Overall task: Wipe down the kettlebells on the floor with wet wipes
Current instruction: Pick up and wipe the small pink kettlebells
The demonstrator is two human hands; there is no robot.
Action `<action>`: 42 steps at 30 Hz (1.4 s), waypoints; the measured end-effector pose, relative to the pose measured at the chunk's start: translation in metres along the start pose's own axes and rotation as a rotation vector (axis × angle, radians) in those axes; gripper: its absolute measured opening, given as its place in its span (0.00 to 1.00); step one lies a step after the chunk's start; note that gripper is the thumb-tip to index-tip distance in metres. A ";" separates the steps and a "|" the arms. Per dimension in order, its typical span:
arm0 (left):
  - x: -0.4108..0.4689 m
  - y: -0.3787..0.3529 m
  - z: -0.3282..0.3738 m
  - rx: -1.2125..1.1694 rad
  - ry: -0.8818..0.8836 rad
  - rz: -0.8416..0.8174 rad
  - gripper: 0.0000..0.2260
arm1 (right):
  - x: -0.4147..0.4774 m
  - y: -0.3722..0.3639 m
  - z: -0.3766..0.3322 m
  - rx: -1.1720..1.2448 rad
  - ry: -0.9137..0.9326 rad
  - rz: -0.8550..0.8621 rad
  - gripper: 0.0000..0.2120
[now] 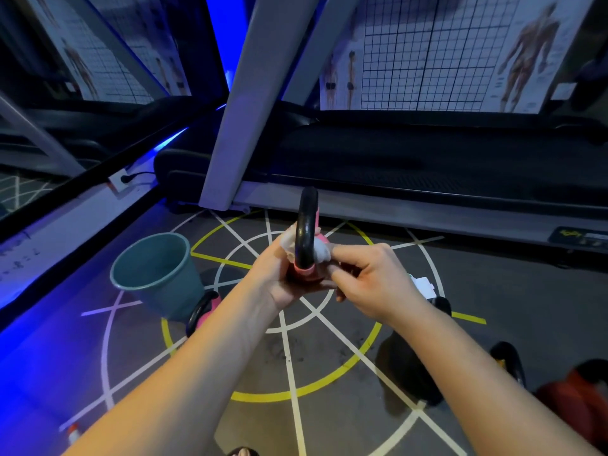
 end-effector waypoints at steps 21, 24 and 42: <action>0.014 0.037 -0.001 -0.082 0.041 0.124 0.17 | -0.009 -0.001 -0.005 0.442 -0.103 -0.020 0.15; 0.017 0.036 -0.001 -0.037 0.024 0.083 0.20 | -0.010 0.002 -0.007 0.342 -0.081 0.016 0.15; 0.027 0.026 0.016 0.199 -0.166 0.033 0.15 | -0.008 -0.013 0.001 1.292 -0.179 -0.040 0.13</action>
Point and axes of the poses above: each hand's wrist, its own x-axis towards the middle knuckle, its own y-axis out of the back of the hand, z = x × y, the point moved 10 cm from there along x, towards the middle knuckle, and after that the axes turned 12 degrees about -z, right-handed, at the moved point
